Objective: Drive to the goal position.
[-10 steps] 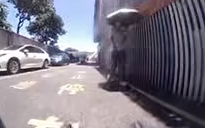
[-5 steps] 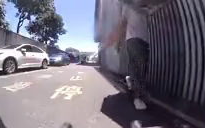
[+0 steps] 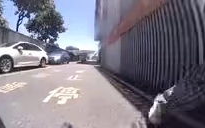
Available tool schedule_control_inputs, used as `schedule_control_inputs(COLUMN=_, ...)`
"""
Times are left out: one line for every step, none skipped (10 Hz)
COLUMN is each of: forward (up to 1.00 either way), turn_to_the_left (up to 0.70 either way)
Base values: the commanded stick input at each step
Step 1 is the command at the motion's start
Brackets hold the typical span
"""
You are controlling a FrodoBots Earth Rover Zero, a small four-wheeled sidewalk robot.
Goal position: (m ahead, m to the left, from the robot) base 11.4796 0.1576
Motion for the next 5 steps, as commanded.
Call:
schedule_control_inputs(forward=0.45, turn_to_the_left=0.27)
schedule_control_inputs(forward=0.45, turn_to_the_left=0.27)
schedule_control_inputs(forward=0.45, turn_to_the_left=0.09)
schedule_control_inputs(forward=0.45, turn_to_the_left=0.00)
schedule_control_inputs(forward=0.45, turn_to_the_left=0.00)
